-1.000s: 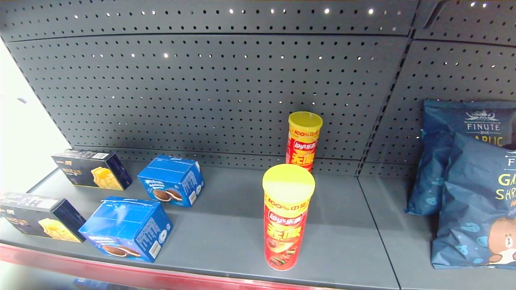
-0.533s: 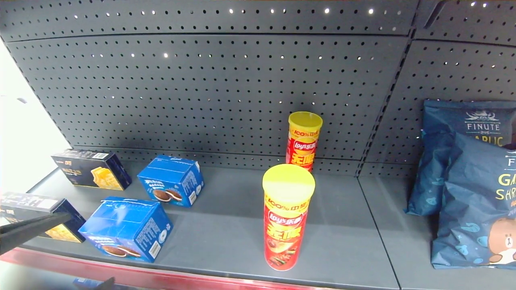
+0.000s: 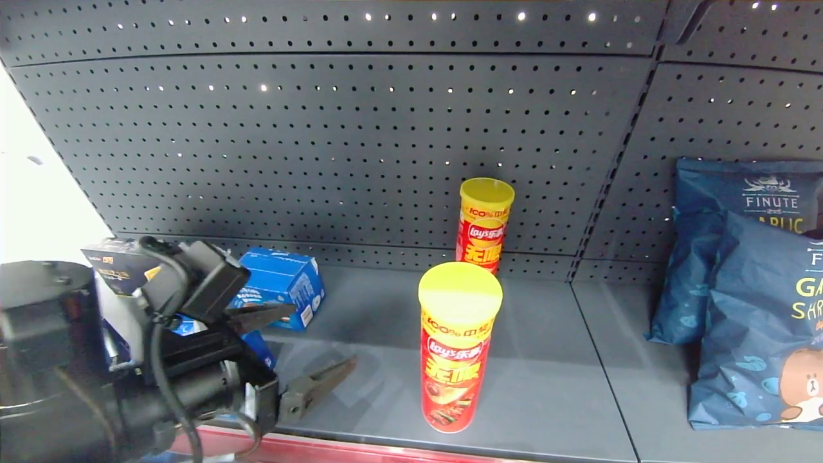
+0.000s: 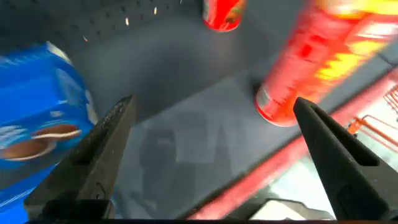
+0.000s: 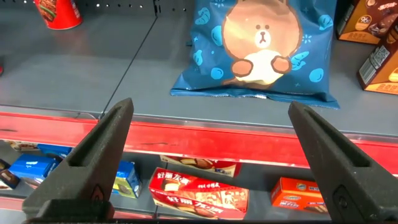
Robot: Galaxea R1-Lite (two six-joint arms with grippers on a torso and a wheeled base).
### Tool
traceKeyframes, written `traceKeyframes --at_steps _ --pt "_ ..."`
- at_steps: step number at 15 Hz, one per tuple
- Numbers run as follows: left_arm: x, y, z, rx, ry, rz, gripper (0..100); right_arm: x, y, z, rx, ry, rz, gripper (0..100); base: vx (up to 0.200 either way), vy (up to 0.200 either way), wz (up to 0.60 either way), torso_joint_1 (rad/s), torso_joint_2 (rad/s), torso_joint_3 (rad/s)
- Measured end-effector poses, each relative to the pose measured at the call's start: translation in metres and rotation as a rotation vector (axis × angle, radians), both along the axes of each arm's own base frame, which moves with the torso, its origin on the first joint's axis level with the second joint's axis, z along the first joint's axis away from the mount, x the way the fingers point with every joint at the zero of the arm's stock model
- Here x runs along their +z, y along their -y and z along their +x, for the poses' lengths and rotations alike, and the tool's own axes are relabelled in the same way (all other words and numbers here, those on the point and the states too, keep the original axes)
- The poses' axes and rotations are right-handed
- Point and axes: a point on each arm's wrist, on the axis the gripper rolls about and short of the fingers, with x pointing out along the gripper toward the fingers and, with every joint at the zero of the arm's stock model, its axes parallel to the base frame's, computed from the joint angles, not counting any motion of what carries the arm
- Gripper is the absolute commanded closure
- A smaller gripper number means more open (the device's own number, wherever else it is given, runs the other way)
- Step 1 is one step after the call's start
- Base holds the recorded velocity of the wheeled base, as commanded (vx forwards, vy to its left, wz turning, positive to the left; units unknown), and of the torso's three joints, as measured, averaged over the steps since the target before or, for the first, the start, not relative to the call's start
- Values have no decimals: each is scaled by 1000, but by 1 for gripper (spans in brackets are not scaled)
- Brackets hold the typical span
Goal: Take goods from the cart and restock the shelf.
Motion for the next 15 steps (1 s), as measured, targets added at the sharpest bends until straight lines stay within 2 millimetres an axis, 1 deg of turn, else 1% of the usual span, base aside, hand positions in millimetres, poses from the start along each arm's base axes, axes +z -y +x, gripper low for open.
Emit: traceKeyframes --at_steps 1,3,5,10,15 --pt "-8 5 8 17 -30 10 0 0 0 0 0 0 0 0 0 0 0 0 0 0" --pt "-23 11 19 35 -81 42 0 0 0 0 0 0 0 0 0 0 0 0 0 0" --pt "-31 18 26 69 -91 66 0 0 0 0 0 0 0 0 0 0 0 0 0 0" --pt "-40 39 30 46 -128 55 0 0 0 0 0 0 0 0 0 0 0 0 0 0" --pt "-38 52 37 30 -115 52 0 0 0 0 0 0 0 0 0 0 0 0 0 0"
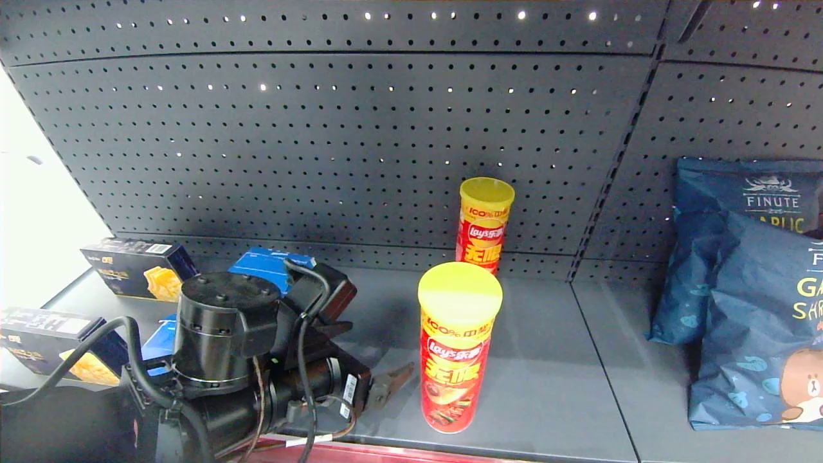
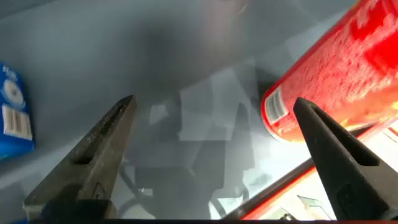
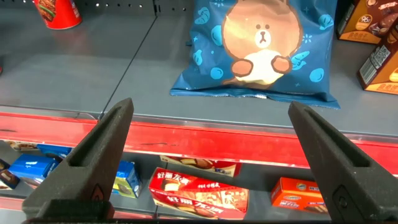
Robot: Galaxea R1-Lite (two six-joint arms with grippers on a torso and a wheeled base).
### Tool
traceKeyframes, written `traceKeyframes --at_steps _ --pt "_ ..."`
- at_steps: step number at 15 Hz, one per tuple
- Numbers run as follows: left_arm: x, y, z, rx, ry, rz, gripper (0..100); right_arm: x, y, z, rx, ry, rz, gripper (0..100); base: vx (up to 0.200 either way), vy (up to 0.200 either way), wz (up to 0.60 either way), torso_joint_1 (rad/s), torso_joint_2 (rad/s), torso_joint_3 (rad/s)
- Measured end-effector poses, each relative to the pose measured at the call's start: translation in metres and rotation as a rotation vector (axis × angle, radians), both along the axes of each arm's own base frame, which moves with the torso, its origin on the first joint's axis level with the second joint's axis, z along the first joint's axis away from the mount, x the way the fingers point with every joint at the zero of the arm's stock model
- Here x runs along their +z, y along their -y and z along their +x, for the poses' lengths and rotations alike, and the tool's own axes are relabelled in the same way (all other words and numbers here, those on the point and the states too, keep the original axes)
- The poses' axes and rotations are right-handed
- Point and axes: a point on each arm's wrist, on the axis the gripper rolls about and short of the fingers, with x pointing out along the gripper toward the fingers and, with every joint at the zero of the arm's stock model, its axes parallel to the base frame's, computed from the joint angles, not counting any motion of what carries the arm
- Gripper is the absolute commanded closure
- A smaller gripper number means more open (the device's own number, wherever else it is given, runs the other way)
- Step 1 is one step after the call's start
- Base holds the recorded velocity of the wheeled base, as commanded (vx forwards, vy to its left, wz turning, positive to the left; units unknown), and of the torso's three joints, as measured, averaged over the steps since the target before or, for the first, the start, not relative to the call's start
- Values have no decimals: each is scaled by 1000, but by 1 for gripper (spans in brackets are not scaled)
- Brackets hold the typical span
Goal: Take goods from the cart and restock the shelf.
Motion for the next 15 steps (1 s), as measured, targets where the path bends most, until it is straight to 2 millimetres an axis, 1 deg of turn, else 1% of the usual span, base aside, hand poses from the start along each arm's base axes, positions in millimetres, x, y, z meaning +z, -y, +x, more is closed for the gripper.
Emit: traceKeyframes --at_steps 3,10,15 --pt "0 3 2 -2 6 -3 0 0 0 0 0 0 0 0 0 0 0 0 0 0" --pt "8 18 10 -24 38 -29 0 0 0 0 0 0 0 0 0 0 0 0 0 0" --pt "7 24 14 -29 40 -27 0 0 0 0 -1 -1 0 0 0 0 0 0 0 0"
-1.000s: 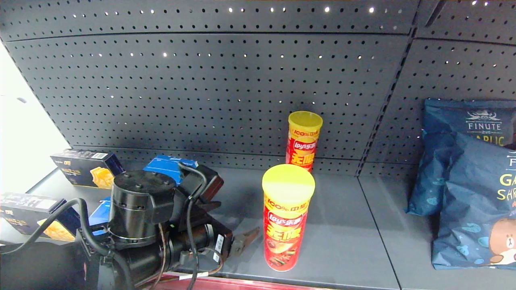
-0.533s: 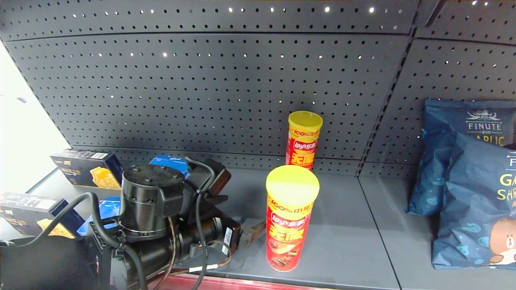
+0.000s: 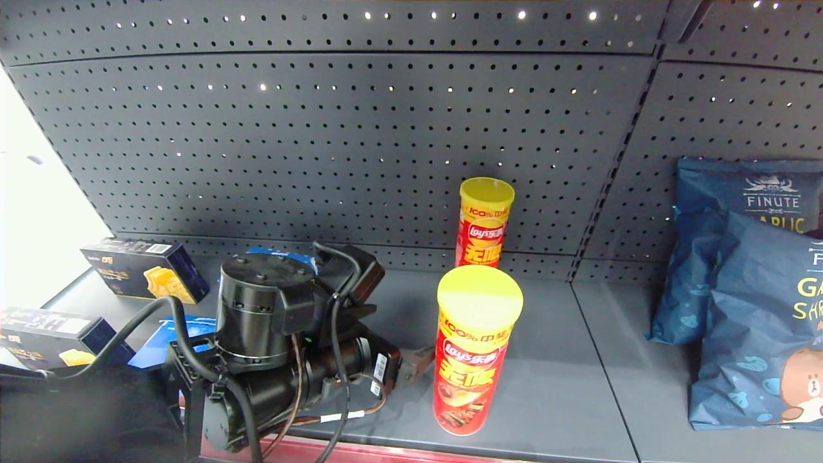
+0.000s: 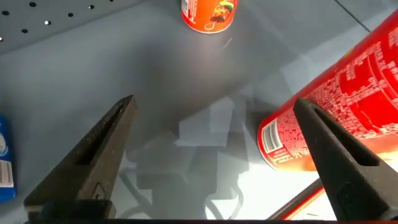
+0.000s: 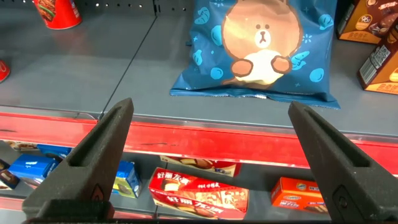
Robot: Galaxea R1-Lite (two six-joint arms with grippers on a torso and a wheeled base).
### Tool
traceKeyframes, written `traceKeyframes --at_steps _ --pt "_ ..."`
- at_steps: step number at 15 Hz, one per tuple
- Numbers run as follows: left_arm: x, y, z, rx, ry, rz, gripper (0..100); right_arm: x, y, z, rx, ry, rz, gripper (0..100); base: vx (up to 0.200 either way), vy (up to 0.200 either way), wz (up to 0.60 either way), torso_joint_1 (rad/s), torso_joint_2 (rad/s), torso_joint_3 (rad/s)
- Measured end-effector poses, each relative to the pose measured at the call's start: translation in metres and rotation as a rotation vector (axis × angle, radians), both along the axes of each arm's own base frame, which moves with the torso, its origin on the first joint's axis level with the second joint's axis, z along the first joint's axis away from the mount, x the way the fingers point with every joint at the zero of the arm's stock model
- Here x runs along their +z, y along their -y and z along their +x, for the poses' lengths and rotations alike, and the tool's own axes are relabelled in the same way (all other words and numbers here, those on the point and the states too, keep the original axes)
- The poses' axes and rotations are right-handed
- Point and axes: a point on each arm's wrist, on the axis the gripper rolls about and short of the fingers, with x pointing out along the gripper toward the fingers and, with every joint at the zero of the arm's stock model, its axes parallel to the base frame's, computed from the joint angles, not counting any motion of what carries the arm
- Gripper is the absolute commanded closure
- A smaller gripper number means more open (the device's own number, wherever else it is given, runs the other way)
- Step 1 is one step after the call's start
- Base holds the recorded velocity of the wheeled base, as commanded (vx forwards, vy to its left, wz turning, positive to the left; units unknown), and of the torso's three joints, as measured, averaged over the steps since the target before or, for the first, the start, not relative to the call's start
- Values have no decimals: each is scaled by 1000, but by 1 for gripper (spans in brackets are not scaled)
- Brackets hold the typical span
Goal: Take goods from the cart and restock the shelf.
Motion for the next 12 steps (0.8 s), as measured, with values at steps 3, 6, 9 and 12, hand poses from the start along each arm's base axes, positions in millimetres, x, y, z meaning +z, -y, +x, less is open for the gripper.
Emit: traceKeyframes --at_steps 3,6,9,12 --pt "-7 -4 -1 10 -22 19 0 0 0 0 1 0 0 0 0 0 0 0 0 0" --pt "-13 -10 -5 13 -46 37 0 0 0 0 1 0 0 0 0 0 0 0 0 0" --pt "-12 -9 -10 1 -44 36 0 0 0 0 0 0 0 0 0 0 0 0 0 0" --pt "-9 -6 -11 -8 -35 30 0 0 0 0 0 0 0 0 0 0 0 0 0 0"
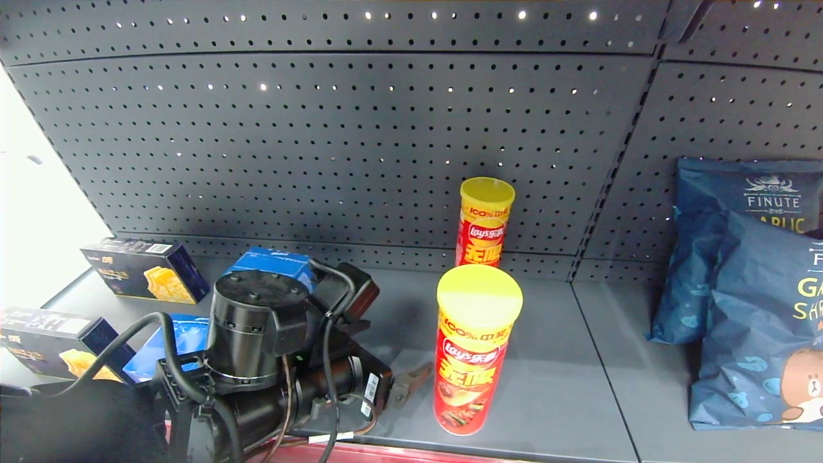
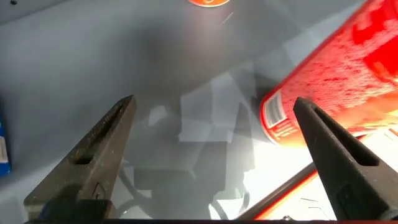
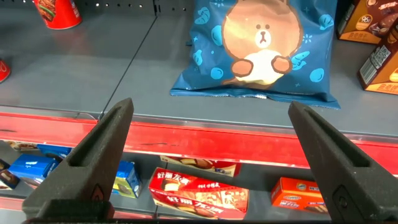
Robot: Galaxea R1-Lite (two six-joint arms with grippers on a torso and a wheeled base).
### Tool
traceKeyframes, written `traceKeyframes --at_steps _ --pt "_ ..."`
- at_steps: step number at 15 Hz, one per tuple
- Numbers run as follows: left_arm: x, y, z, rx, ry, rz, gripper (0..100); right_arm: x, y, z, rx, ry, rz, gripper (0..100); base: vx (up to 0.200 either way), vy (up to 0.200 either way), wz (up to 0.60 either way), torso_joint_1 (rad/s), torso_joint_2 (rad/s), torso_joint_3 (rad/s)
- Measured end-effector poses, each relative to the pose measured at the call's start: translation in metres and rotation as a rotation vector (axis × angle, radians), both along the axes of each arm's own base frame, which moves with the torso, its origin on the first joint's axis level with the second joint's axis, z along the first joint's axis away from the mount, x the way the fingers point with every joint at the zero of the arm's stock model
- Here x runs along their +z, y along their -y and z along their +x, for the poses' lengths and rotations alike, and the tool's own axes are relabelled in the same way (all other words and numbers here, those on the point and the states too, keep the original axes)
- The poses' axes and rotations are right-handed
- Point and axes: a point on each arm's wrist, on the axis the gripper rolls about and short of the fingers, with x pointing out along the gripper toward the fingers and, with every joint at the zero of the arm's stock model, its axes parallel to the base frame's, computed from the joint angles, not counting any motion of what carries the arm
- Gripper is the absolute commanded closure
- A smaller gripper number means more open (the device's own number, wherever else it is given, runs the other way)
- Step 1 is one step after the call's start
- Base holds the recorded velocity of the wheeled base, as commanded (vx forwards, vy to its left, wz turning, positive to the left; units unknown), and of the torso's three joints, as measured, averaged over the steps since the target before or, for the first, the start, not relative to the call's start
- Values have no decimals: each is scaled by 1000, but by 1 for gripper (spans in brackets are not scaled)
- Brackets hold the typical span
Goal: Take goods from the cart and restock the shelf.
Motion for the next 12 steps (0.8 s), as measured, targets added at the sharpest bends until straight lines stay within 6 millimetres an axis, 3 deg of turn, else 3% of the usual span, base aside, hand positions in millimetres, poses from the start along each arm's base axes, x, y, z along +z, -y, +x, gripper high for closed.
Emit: traceKeyframes --at_steps 12 --pt "4 5 2 -10 16 -14 0 0 0 0 0 0 0 0 0 0 0 0 0 0"
